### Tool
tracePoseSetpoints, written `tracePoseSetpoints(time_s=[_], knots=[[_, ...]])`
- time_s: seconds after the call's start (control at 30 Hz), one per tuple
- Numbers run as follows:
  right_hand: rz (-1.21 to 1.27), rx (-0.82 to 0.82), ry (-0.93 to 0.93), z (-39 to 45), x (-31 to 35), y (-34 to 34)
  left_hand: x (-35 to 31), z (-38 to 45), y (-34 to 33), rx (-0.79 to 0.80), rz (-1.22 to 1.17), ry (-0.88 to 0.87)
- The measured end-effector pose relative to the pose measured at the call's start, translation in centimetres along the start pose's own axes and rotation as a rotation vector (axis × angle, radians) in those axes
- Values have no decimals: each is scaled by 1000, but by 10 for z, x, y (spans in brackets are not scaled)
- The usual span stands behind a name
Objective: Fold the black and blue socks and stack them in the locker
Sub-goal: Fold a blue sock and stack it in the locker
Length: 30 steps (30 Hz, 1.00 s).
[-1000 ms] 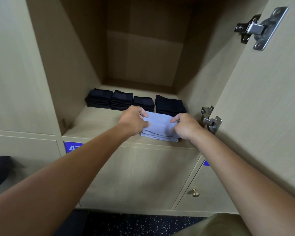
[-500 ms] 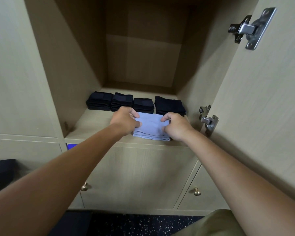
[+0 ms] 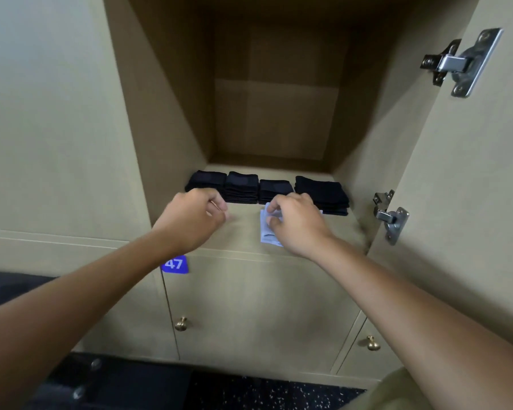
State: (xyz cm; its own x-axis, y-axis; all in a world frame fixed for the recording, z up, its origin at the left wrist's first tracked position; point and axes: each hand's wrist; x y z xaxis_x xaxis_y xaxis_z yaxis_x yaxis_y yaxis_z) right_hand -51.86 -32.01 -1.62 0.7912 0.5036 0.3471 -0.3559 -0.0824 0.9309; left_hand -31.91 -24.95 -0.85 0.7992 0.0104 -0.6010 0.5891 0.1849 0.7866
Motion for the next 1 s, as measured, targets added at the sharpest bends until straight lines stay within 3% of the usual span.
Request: tracePoseSetpoints(time_s=[0.17,0.33,0.63,0.83,1.0], knots=[[104,64,185,-6,43,-16,34,-36,25,3,0,50],[135,159,308,-6,78,-33,77,-77,56,5,144,133],[124,348,471,-4,146,-67,167,-132,125,108,393,416],[56,469,557,-12,183,-86,212,-144,170,177,527,484],[16,516,591,-11,198,-102,235,-134,164,308,552,564]])
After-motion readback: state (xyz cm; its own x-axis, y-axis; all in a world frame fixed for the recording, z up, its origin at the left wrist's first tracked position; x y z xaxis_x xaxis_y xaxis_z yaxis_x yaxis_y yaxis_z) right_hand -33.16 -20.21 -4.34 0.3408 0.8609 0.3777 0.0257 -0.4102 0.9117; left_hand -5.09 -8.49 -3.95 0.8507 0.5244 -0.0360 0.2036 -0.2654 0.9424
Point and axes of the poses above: each hand's wrist, its own z-axis towards the middle knuckle, its own y-axis out of the back of the hand, x = y × z, and after that the axes turned 12 degrees about x, right-handed
